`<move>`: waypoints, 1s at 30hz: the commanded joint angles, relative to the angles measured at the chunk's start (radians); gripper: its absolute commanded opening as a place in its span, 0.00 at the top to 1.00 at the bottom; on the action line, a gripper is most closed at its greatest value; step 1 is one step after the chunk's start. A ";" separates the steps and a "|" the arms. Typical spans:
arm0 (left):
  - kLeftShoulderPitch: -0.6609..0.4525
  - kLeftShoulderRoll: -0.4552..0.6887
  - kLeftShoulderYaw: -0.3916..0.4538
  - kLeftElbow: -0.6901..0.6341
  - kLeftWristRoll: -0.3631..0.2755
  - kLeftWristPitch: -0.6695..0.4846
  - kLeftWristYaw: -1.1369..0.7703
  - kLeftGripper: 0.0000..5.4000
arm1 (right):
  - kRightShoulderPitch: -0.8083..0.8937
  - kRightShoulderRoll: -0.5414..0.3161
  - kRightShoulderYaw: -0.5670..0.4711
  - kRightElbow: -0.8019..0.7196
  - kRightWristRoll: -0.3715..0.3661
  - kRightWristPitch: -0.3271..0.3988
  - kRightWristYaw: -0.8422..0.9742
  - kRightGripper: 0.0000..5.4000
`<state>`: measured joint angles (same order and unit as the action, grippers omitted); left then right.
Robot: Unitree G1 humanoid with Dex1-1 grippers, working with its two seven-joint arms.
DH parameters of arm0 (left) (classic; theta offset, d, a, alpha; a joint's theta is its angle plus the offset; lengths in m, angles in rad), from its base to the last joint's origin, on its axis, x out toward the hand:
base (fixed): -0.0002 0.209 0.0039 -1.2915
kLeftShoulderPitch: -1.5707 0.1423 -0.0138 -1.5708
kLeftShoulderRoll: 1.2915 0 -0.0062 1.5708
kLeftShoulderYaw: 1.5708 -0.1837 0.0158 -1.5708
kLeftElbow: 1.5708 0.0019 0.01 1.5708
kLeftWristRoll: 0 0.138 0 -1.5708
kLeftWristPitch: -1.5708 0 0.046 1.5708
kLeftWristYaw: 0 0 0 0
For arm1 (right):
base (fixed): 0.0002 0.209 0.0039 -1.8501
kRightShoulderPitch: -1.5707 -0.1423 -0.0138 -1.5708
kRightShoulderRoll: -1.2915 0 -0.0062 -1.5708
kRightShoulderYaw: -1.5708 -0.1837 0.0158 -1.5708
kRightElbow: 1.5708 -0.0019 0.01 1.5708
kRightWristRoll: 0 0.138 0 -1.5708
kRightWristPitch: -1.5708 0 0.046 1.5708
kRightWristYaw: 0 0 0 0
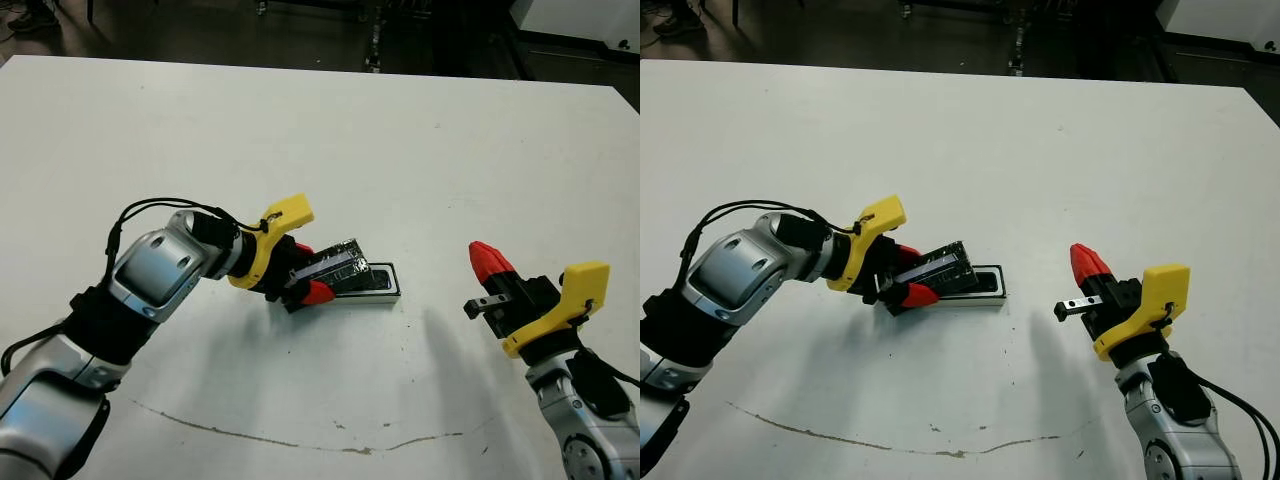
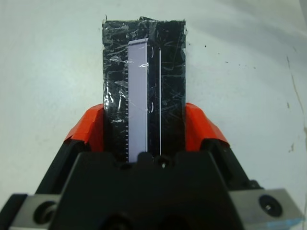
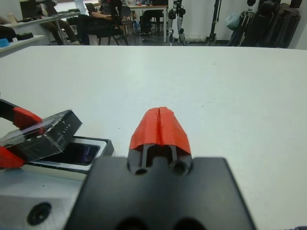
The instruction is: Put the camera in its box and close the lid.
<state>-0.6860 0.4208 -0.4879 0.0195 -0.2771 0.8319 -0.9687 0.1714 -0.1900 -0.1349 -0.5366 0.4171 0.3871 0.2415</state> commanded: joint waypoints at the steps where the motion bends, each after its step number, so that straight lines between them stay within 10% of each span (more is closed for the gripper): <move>1: 0.011 -0.034 -0.036 0.038 0.022 -0.015 -0.008 0.41 | 0.004 -0.012 -0.006 -0.005 -0.006 0.016 -0.012 1.00; 30: 0.016 -0.148 -0.055 0.106 0.085 -0.106 -0.045 0.41 | 0.004 -0.009 -0.004 0.007 -0.006 -0.003 -0.006 1.00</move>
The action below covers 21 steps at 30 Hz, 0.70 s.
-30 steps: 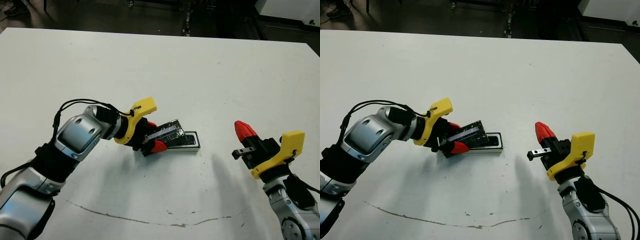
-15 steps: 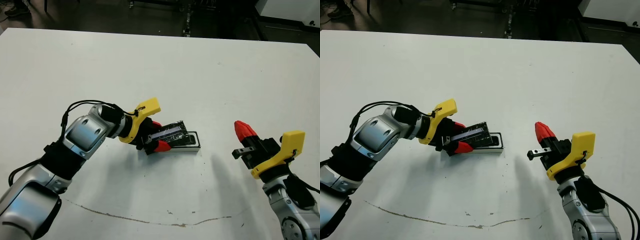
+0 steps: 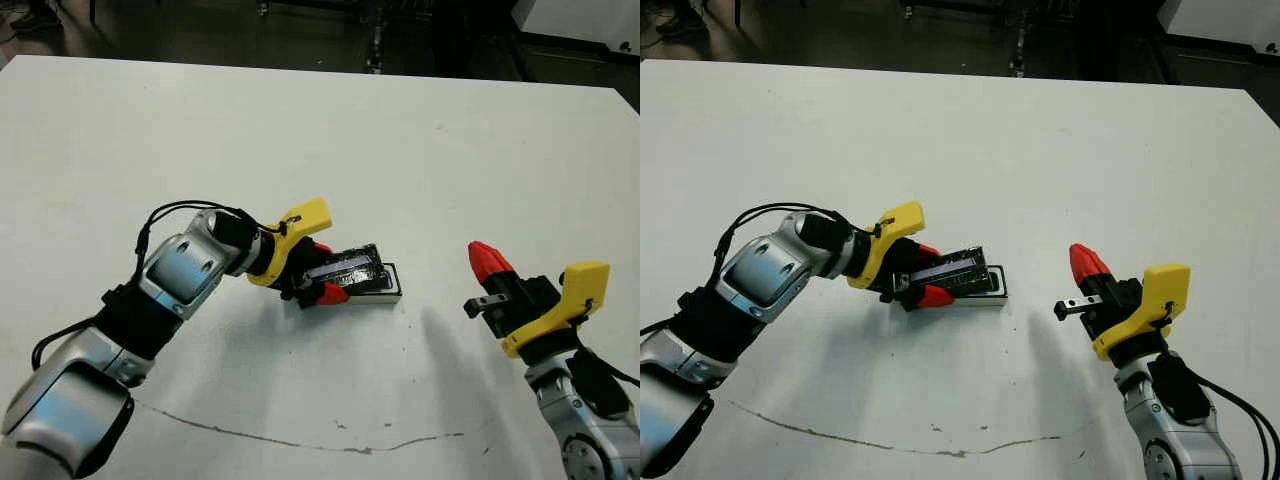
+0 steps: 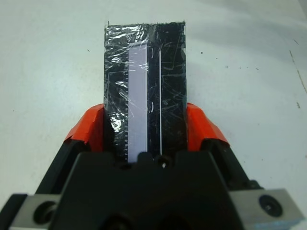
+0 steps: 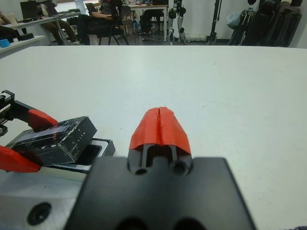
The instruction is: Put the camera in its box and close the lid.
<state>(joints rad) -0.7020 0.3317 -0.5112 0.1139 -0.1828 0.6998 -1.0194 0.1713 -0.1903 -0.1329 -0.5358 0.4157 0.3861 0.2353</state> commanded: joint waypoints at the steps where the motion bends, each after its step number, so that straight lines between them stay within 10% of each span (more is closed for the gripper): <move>1: 0.035 -0.066 -0.027 0.013 -0.012 0.031 0.012 0.41 | 0.004 -0.009 -0.006 0.007 -0.005 -0.004 0.001 1.00; 21: 0.027 -0.098 -0.052 0.062 0.020 -0.034 -0.011 0.41 | 0.007 -0.018 -0.007 0.006 -0.019 0.001 0.010 1.00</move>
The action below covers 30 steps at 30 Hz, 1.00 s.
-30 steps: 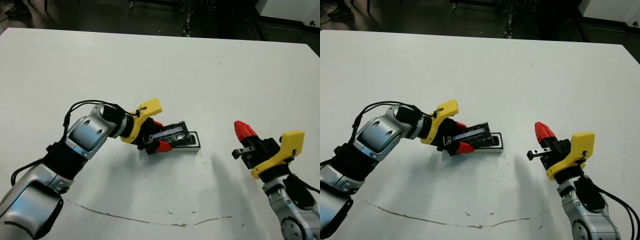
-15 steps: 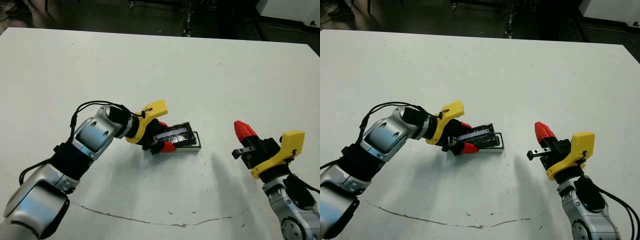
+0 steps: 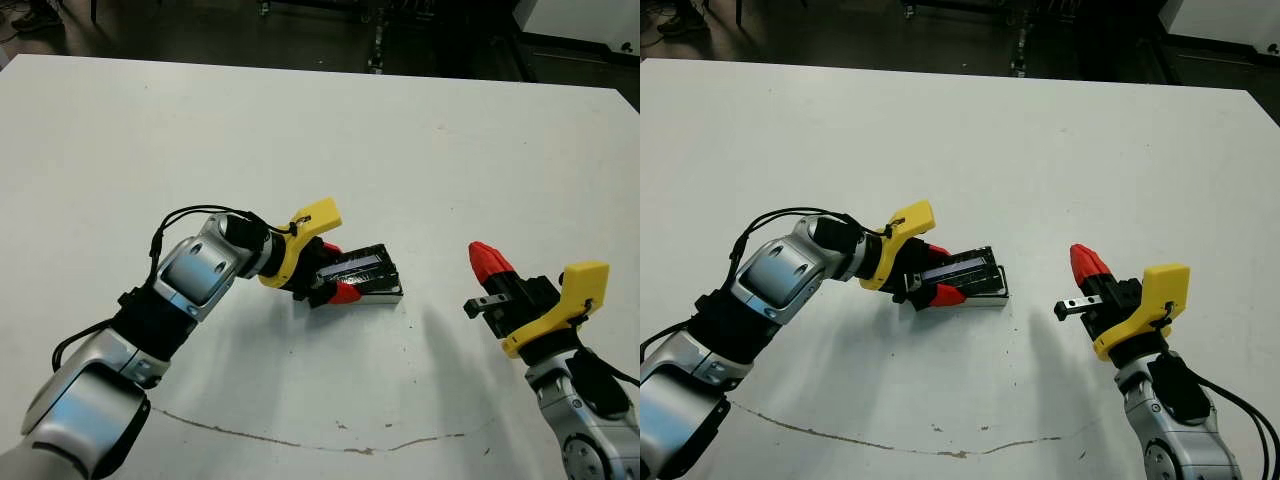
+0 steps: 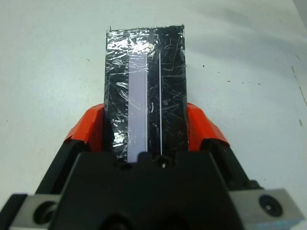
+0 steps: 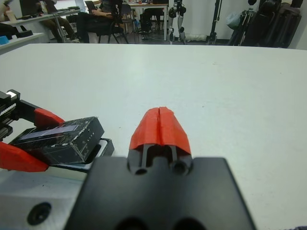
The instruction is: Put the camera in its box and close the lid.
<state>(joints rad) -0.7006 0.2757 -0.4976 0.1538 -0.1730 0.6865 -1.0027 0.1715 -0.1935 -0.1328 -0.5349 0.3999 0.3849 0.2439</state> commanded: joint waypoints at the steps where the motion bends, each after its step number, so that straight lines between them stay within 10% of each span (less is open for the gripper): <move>1: 0.025 -0.041 -0.073 0.027 0.020 -0.040 -0.032 0.41 | 0.006 -0.013 -0.007 0.002 -0.002 0.008 -0.002 1.00; 30: -0.012 -0.089 -0.105 0.122 0.084 -0.089 -0.059 0.41 | 0.007 -0.010 0.000 -0.001 -0.002 0.003 0.000 1.00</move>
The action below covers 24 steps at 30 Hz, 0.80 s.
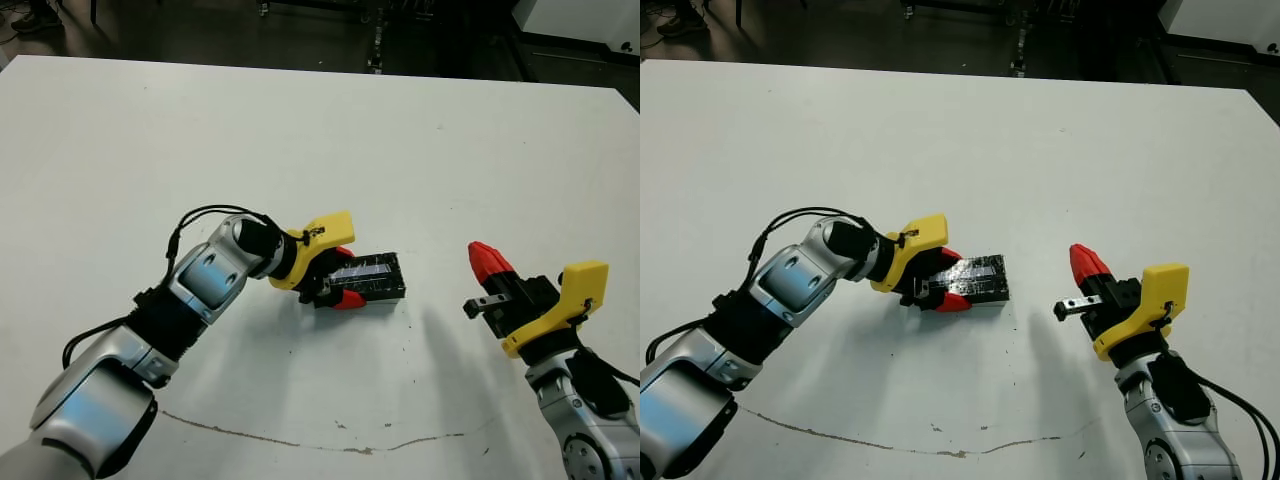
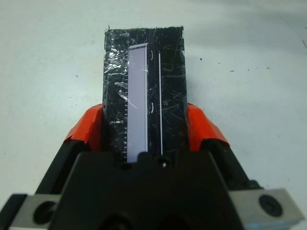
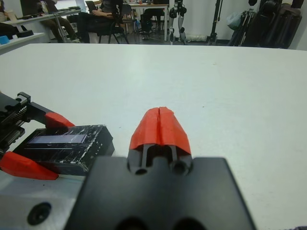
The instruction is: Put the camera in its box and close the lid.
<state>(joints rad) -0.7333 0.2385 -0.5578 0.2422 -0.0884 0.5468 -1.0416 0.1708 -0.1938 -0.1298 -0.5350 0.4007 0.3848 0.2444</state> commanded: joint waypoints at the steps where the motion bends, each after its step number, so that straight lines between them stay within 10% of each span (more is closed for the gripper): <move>1: 0.019 -0.059 -0.040 0.041 -0.005 0.065 -0.018 0.41 | 0.008 -0.010 -0.004 -0.001 -0.001 0.004 0.000 1.00; 24: -0.062 -0.131 -0.054 0.161 0.001 0.175 -0.069 0.41 | 0.006 -0.010 0.006 -0.008 0.007 0.013 -0.003 1.00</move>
<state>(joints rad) -0.8317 0.1646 -0.5573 0.3724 -0.0891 0.6982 -1.0981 0.1709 -0.1938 -0.1173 -0.5393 0.4044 0.3856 0.2435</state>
